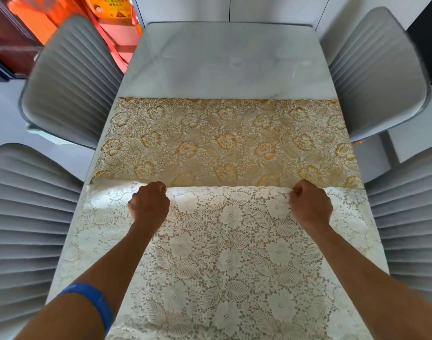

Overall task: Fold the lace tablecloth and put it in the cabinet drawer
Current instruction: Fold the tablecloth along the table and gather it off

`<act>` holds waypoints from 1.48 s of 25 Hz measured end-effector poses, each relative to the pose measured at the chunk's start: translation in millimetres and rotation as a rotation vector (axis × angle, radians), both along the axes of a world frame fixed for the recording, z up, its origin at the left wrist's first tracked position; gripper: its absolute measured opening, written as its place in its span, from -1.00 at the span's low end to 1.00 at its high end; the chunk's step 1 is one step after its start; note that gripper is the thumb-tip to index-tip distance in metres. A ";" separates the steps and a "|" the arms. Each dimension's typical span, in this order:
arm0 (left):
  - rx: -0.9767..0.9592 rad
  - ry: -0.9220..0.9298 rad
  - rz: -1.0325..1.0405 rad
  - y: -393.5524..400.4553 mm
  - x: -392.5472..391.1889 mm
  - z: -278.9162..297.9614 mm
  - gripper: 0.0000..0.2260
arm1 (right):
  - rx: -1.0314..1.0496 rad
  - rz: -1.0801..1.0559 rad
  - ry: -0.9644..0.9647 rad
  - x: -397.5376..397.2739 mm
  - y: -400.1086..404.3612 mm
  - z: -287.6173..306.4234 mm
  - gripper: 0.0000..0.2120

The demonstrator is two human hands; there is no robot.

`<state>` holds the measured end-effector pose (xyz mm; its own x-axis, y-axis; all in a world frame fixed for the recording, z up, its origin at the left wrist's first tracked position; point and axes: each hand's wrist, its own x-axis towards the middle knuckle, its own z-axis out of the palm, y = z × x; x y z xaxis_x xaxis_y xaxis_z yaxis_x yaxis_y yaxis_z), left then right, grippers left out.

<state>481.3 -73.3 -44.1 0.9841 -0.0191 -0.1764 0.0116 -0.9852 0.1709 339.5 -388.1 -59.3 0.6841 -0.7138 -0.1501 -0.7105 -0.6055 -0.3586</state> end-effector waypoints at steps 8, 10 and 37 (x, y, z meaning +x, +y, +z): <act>-0.182 -0.014 0.013 -19.6 54.1 -1.4 -0.70 | -0.007 0.042 -0.076 51.1 0.9 7.8 -0.68; -0.206 0.062 -0.035 -31.2 76.2 -3.3 -0.56 | 0.028 0.074 0.002 72.9 -3.4 6.0 -0.50; 0.011 0.329 -0.578 -9.3 -73.7 -51.2 -0.36 | 0.051 0.467 0.361 -61.1 123.9 -31.1 -0.34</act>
<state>407.7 -82.5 -95.4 0.7111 -0.5241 -0.4686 -0.4692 -0.8502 0.2389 278.3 -264.2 -90.4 0.8233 -0.3355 -0.4579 -0.4557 -0.8716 -0.1806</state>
